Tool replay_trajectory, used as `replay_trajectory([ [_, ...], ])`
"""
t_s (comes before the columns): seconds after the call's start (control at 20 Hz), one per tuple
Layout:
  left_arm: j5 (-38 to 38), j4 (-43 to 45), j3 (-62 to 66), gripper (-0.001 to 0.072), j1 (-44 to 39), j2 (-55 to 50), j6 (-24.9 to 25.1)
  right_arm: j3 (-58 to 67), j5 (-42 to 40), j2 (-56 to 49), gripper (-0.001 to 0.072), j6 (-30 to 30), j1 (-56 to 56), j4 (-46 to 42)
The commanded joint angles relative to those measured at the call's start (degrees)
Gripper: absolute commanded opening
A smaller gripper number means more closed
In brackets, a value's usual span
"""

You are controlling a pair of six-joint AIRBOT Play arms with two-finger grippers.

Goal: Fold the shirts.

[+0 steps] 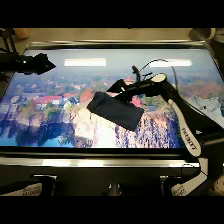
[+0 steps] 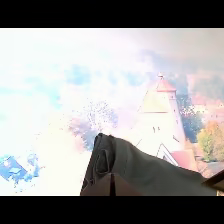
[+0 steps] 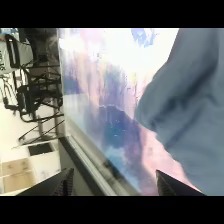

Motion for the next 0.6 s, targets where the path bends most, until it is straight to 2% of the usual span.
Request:
replay_trajectory([
  [0.0, -0.3, 1.3, -1.8, 0.0021, 0.4, 1.0, 0.7, 0.0, 9.5, 6.1, 0.0541, 4.6, -8.7, -20.8],
  [0.1, -0.5, 1.3, -3.2, 0.0021, 0.4, 1.0, 1.0, -1.6, 17.0, 8.3, 0.0566, 10.7, -11.1, -42.4],
  [0.15, -0.6, 1.3, -3.5, 0.0021, 0.4, 1.0, 1.2, -4.4, 18.7, 8.6, 0.0573, 11.0, -11.4, -46.6],
  [0.2, -0.7, 1.3, -3.5, 0.0021, 0.4, 1.0, 1.2, -8.7, 18.1, 8.6, 0.0632, 11.0, -11.3, -45.2],
  [0.3, -0.7, 1.3, -3.4, 0.0021, 0.4, 1.2, 1.1, -17.9, 9.9, 8.5, 0.0672, 7.8, -10.5, -34.9],
  [0.4, -1.4, 1.3, -3.4, 0.0021, 0.4, 1.6, 1.1, -23.9, 1.0, 8.1, 0.0668, 5.8, -9.4, -26.1],
  [0.5, -1.7, 1.2, -3.4, 0.0021, 0.4, 2.1, 1.1, -25.1, -3.6, 6.5, 0.0665, 5.4, -7.3, -23.2],
  [0.55, -1.7, 1.2, -3.4, 0.0021, 0.4, 2.3, 1.2, -25.1, -5.8, 5.7, 0.0627, 5.4, -6.1, -22.2],
])
